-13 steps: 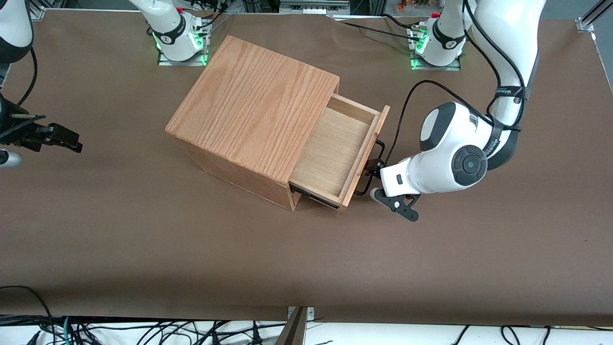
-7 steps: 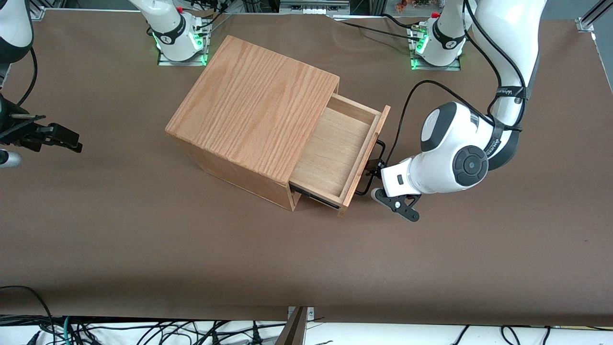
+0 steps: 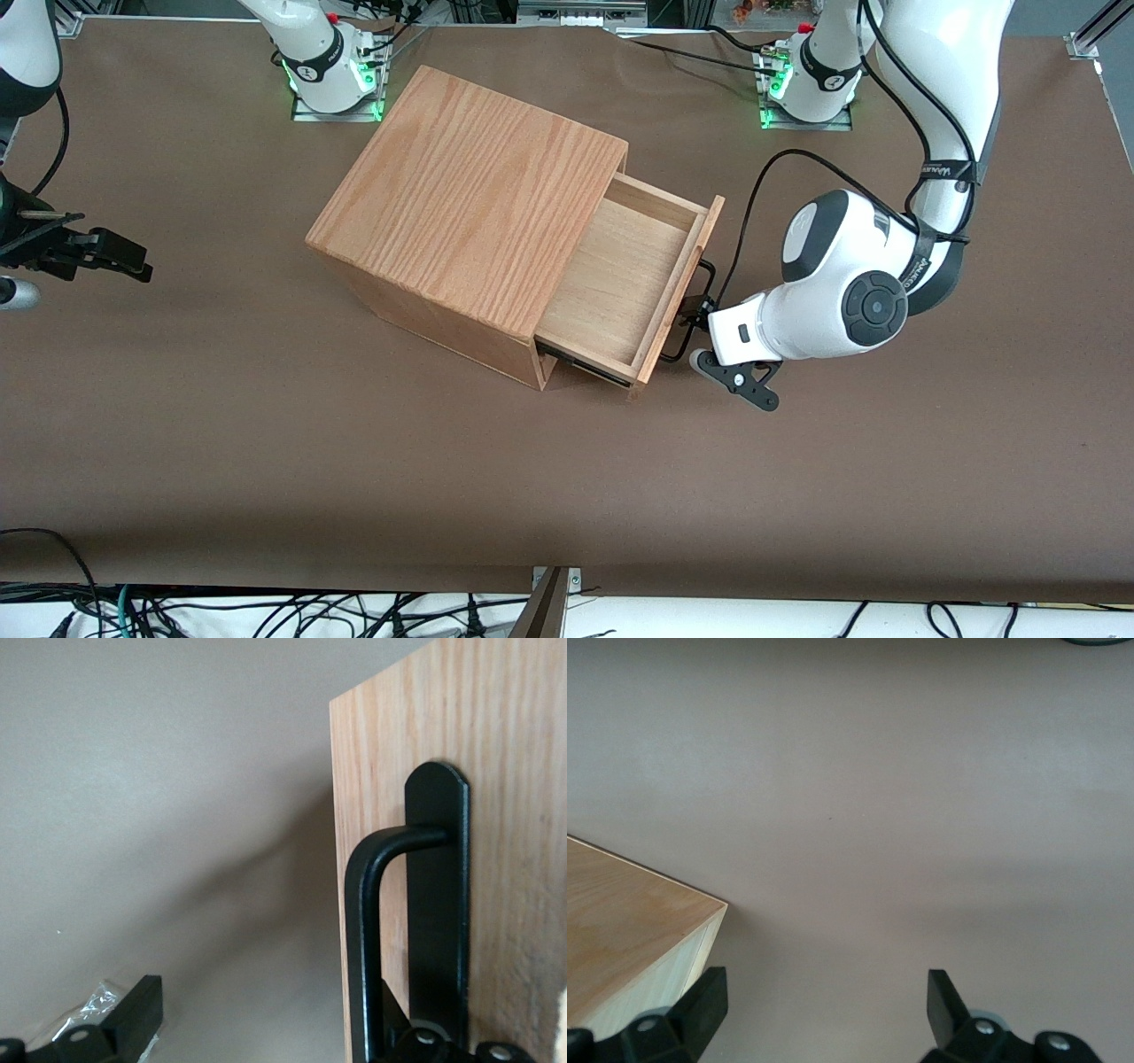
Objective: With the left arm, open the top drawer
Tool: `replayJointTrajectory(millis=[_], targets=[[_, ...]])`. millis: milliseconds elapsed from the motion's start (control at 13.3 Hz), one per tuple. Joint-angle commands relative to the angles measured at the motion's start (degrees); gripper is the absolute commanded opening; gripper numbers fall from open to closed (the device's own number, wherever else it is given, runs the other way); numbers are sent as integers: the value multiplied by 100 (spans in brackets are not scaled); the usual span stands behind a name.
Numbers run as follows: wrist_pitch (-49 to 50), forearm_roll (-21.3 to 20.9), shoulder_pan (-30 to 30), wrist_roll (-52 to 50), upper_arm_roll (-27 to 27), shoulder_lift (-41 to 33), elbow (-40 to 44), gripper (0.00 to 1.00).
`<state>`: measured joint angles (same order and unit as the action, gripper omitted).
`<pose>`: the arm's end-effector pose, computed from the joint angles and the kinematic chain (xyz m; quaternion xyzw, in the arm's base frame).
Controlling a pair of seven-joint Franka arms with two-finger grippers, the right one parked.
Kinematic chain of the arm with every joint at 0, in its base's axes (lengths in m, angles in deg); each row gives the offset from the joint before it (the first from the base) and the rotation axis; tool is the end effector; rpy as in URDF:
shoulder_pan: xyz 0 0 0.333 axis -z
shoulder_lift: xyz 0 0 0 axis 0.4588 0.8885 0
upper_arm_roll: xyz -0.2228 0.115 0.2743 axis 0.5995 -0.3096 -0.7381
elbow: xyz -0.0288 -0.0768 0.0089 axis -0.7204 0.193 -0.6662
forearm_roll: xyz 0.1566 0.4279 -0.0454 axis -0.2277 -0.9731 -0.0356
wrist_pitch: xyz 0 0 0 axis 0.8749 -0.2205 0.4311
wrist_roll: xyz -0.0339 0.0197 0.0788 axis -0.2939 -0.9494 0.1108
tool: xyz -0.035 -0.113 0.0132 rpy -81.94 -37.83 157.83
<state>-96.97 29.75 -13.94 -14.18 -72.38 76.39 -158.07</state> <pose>0.7408 -0.2945 0.3742 0.9572 -0.2398 -0.0685 0.1469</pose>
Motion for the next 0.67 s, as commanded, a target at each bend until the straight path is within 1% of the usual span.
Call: replayJointTrajectory(millis=[0,75,225,300,600], targets=[[90,56,-80,258,6,-38,104,100],[90,74,-80,258,6,-47,104,100],[116,310,-106,258,15,-73,104,100],[151,355,-107,258,7,-126,104,100],[476,355,-115,223,6,-231,226,100]])
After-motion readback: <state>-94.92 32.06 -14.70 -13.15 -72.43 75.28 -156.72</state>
